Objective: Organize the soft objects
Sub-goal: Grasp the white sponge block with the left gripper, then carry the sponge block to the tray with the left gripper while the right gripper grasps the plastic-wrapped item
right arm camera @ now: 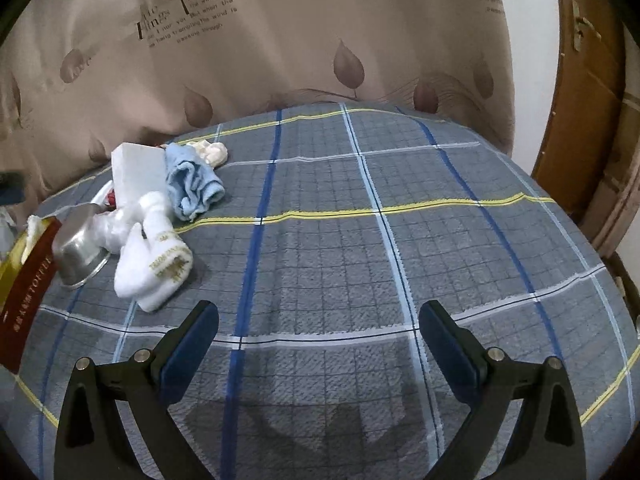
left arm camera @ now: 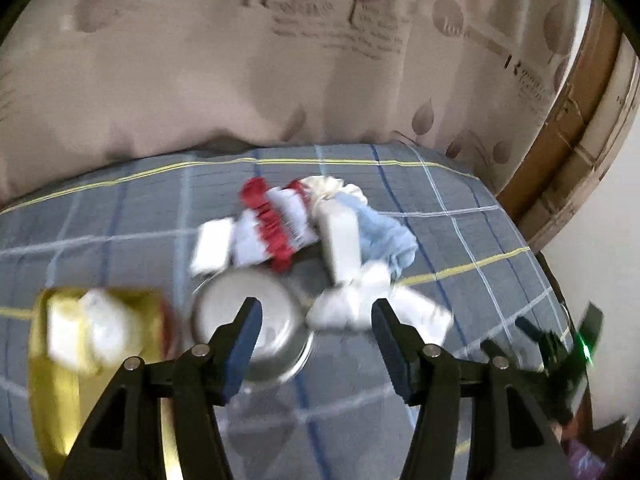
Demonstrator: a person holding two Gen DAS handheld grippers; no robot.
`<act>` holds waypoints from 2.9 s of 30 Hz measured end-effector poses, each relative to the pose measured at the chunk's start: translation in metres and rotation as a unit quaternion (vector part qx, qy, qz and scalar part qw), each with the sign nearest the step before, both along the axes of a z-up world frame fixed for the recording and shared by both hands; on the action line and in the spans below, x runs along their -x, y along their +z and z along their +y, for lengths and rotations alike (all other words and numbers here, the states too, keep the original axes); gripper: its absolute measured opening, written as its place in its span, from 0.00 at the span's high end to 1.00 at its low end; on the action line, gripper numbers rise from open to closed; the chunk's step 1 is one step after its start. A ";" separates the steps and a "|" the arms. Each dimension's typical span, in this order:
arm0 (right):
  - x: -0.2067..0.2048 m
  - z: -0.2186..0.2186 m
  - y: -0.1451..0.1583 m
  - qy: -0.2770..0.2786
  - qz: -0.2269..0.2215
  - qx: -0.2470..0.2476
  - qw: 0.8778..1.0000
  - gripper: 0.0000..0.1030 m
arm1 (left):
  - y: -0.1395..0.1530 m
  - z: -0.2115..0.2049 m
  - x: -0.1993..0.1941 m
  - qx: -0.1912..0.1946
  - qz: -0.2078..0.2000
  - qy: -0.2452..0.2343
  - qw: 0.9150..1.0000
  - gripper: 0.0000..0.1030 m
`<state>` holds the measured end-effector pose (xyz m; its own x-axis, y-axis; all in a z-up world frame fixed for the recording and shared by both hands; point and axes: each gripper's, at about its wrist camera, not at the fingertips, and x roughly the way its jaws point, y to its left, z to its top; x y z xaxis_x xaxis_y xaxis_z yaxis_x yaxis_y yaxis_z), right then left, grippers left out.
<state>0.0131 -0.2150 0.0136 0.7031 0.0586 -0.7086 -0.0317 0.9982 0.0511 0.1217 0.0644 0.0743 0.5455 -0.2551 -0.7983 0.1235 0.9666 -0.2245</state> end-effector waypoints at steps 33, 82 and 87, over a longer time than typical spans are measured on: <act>0.007 -0.010 0.003 0.000 -0.016 -0.039 0.999 0.03 | 0.010 0.014 -0.094 0.080 -0.034 0.014 0.996 0.76; -0.088 0.233 -0.002 0.511 0.091 0.290 0.804 0.34 | -0.008 0.162 0.082 0.106 -0.043 0.134 0.984 0.70; -0.098 0.240 -0.019 0.506 0.133 0.311 0.794 0.69 | -0.009 0.164 0.085 0.108 -0.039 0.134 0.984 0.70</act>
<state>0.1107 0.0247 -0.0050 0.3398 0.0788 -0.9372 -0.9036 0.3037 -0.3021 0.0367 0.2280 0.0649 0.6742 -0.2528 -0.6939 -0.1048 0.8973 -0.4287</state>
